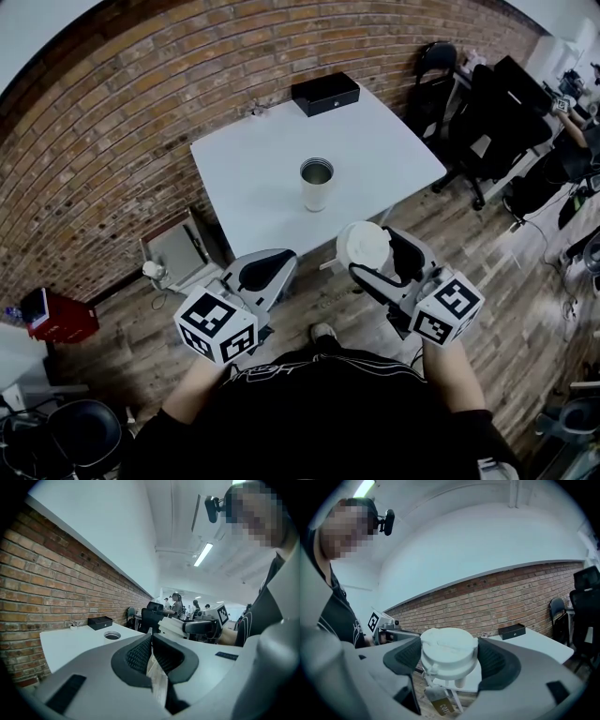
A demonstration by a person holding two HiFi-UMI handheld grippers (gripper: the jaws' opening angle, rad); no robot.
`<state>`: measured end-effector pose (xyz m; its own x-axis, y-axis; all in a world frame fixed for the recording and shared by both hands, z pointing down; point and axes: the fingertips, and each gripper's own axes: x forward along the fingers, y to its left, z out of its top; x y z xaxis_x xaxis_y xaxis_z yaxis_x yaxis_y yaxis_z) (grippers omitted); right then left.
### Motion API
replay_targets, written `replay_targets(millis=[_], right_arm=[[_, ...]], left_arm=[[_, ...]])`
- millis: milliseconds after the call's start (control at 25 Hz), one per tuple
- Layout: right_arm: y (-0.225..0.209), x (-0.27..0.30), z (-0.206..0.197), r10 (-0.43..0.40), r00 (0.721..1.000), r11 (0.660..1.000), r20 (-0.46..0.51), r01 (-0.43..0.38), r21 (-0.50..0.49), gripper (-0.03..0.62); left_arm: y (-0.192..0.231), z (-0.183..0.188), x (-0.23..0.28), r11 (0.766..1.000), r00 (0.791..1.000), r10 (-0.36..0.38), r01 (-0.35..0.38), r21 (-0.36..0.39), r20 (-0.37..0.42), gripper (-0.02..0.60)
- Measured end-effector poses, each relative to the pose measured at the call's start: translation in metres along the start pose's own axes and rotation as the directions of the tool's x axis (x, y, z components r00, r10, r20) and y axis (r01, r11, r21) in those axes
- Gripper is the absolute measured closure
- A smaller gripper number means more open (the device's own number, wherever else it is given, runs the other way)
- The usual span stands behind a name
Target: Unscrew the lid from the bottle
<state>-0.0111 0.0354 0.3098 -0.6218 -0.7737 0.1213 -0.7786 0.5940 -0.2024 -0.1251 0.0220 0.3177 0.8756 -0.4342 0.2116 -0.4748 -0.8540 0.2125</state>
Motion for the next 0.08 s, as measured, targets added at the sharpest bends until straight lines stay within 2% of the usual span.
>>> replay_targets(millis=[80], right_arm=[[-0.0043,0.0045,0.0013,-0.002,1.000,1.000,0.000,0.002,0.000,0.217]], left_arm=[[0.0052,0.0002,0.0029,1.000,1.000,0.000,0.000,0.000,-0.004,0.546]])
